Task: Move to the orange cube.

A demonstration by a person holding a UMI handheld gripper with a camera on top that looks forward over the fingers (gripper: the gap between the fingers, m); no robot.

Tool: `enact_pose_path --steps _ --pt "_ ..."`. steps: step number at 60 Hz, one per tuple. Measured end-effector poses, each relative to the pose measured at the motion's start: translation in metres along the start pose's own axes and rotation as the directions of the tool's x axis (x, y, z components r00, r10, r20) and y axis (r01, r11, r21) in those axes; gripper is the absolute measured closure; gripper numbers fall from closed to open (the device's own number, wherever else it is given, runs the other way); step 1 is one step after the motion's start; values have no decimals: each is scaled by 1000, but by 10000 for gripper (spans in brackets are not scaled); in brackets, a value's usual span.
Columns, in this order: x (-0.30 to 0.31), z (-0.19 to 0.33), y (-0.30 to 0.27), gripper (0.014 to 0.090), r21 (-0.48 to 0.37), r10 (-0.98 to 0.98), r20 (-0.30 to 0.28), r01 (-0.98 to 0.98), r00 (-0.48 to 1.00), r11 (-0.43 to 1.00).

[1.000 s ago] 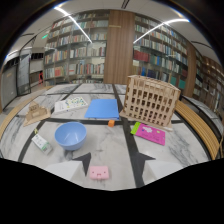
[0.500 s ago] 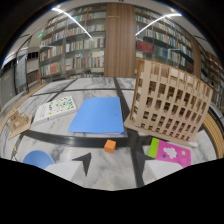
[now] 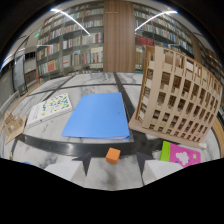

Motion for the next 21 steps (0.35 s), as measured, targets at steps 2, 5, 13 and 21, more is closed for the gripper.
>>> enact_pose_path --steps 2,5,13,21 --pt "0 0 0 189 0 0 1 0 1000 1000" --pt "0 0 0 191 0 -1 1 1 1000 1000" --pt "0 -1 -2 189 2 -3 3 3 1000 1000" --pt "2 -1 -4 190 6 -8 -5 8 1000 1000"
